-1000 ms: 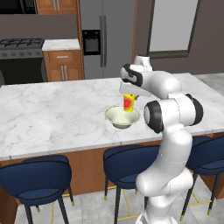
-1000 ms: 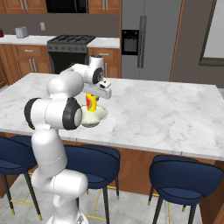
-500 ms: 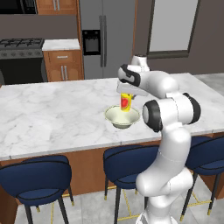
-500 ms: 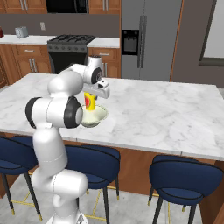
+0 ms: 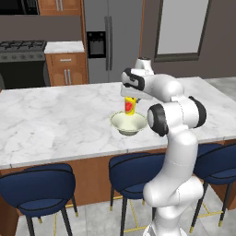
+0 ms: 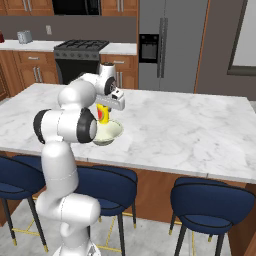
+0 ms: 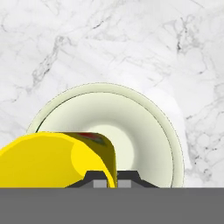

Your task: Place the cup inside the bowl on the dining table and move the bowl to any counter.

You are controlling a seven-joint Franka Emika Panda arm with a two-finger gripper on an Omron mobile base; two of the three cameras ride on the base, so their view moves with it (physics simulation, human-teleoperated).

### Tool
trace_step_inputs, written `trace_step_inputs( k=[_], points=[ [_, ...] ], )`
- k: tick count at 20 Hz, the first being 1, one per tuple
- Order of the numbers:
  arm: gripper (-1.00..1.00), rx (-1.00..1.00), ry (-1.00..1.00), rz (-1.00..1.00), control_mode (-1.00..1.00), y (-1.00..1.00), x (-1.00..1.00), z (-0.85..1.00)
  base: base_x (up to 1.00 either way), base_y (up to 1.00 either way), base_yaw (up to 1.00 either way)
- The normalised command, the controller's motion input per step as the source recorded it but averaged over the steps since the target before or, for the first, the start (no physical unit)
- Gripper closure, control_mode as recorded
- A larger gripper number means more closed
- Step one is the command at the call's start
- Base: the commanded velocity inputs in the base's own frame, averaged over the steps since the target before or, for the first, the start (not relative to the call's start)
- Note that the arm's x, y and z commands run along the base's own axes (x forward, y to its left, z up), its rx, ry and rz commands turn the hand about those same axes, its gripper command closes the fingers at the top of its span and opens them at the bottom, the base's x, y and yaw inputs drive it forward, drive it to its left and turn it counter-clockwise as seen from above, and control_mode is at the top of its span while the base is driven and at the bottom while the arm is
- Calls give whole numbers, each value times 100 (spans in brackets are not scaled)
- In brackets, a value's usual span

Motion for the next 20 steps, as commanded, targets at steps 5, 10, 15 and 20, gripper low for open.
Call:
trace_step_inputs(
  k=[5,10,15,20],
  points=[
    [100,-5,0,0,-100,0,16,0,0,0,0],
    [100,-1,0,0,-100,0,2,-1,0,0,0],
    [100,0,0,0,-100,0,0,-9,0,0,0],
    [100,0,0,0,-100,0,0,-14,0,0,0]
  ],
)
